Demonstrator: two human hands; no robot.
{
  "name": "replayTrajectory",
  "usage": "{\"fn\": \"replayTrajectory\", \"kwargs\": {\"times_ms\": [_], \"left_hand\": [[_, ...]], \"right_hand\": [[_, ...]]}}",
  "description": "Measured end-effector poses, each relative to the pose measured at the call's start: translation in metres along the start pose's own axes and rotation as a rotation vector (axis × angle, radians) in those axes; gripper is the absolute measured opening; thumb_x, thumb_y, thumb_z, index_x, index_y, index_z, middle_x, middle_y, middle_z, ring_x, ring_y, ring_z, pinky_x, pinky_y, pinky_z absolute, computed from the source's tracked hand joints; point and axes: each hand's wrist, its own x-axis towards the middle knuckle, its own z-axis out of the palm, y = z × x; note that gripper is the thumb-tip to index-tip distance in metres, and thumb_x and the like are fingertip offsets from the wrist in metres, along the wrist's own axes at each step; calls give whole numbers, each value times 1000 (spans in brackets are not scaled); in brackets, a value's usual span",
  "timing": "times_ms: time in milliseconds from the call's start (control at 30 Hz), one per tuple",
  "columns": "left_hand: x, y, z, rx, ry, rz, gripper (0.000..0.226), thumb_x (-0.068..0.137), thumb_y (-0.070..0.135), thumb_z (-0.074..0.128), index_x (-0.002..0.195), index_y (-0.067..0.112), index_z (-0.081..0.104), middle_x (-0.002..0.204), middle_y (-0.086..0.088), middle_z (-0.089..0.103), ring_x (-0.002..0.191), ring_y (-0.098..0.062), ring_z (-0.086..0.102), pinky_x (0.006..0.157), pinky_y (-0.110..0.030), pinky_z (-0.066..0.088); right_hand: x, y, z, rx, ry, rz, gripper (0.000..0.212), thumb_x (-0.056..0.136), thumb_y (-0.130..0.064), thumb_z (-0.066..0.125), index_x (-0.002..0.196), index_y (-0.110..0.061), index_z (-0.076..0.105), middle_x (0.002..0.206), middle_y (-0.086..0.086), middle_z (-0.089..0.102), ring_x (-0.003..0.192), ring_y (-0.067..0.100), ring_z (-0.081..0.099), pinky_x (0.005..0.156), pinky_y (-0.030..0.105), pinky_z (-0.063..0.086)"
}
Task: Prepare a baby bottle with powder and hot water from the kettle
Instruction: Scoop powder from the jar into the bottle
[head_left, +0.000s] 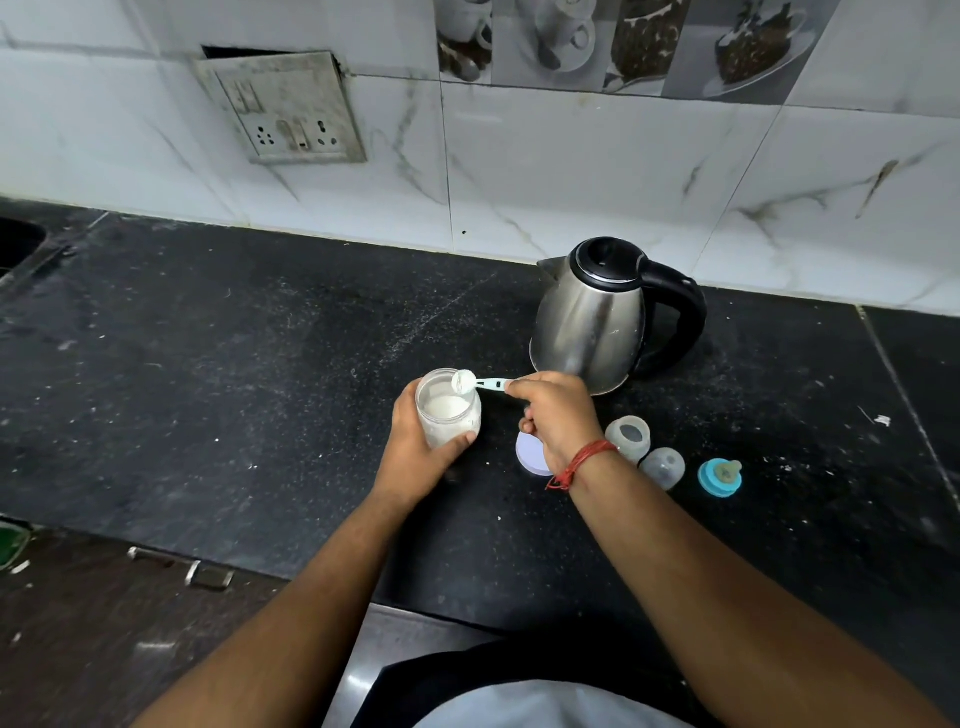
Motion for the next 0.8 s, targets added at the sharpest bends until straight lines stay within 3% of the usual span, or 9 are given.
{"fn": "replayTrajectory", "kwargs": {"times_ms": [100, 167, 200, 233, 300, 367, 533, 800], "left_hand": [[1, -2, -2, -13, -26, -7, 93, 77, 24, 89, 151, 23, 32, 150, 5, 40, 139, -9, 41, 114, -29, 42], [1, 0, -3, -25, -45, -29, 101, 78, 20, 89, 156, 19, 25, 156, 2, 34, 141, -12, 38, 92, -5, 46], [0, 0, -4, -35, -50, -35, 104, 78, 23, 89, 158, 17, 22, 158, 1, 31, 142, -13, 36, 85, 0, 46], [-1, 1, -4, -39, -44, -40, 108, 77, 32, 89, 159, 17, 20, 160, 2, 28, 144, -13, 34, 92, -4, 47], [-3, 0, -7, -39, 2, -41, 114, 72, 56, 81, 160, 20, 18, 163, 4, 26, 148, -11, 31, 118, -29, 38], [-5, 1, -10, -48, 69, -43, 108, 74, 67, 69, 159, 21, 22, 163, 7, 27, 149, -6, 28, 125, -40, 28], [0, 24, -21, -1, 189, 170, 84, 89, 57, 61, 157, 17, 32, 161, 6, 36, 149, -8, 32, 123, -34, 28], [12, 69, 5, 77, 91, 402, 78, 90, 44, 64, 154, 10, 36, 161, -2, 39, 150, -14, 35, 122, -31, 30]], "right_hand": [[2, 1, 1, 20, 6, 13, 10, 87, -2, 68, 78, -6, 66, 66, 2, 53, 53, 13, 39, 49, 27, 35], [3, 2, 2, 28, 14, 20, 10, 87, -2, 68, 77, -6, 66, 67, 2, 54, 53, 13, 40, 49, 27, 35], [4, 2, 3, 35, 18, 25, 9, 87, -2, 68, 79, -5, 67, 69, 3, 54, 52, 13, 40, 49, 27, 35], [4, 2, 3, 47, 19, 30, 7, 87, -2, 68, 80, -4, 67, 70, 4, 55, 52, 12, 40, 48, 27, 35], [4, 2, 3, 76, 16, 35, 4, 87, -1, 67, 83, -2, 66, 73, 6, 54, 51, 12, 39, 47, 26, 34], [5, 0, 2, 102, 16, 36, 5, 87, 1, 67, 83, -1, 66, 70, 7, 51, 50, 12, 38, 46, 26, 33], [7, -7, -9, 141, -2, 25, 6, 87, -1, 68, 81, -3, 66, 70, 9, 47, 49, 12, 37, 45, 26, 34], [4, -24, -44, 279, -4, -9, 7, 88, 0, 65, 82, -2, 65, 65, 6, 52, 49, 10, 39, 45, 23, 33]]}}
